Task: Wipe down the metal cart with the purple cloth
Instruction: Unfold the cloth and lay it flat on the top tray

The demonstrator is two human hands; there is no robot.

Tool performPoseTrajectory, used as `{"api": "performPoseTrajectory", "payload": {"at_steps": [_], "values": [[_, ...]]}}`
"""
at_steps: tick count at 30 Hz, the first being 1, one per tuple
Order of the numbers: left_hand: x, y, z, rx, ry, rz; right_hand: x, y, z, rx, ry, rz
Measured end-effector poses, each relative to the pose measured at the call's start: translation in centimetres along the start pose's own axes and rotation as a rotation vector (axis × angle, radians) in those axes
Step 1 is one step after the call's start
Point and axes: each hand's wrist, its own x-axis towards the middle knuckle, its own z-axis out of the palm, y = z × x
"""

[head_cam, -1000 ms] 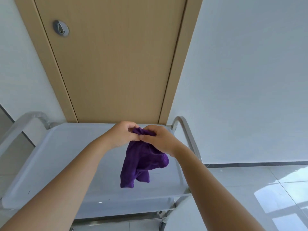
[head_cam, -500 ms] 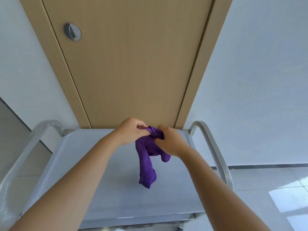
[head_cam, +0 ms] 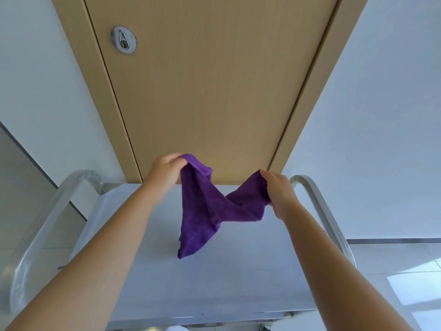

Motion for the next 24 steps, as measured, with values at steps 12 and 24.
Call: {"api": "performPoseTrajectory", "payload": {"at_steps": [12, 24], "values": [[2.2, 2.0, -6.7, -0.430, 0.071, -0.042, 0.8, -2.0, -2.3, 0.790, -0.012, -0.069], [-12.4, -18.9, -2.9, 0.402, -0.196, -0.601, -4.5, 20.3, -1.1, -0.089, 0.154, 0.450]]}}
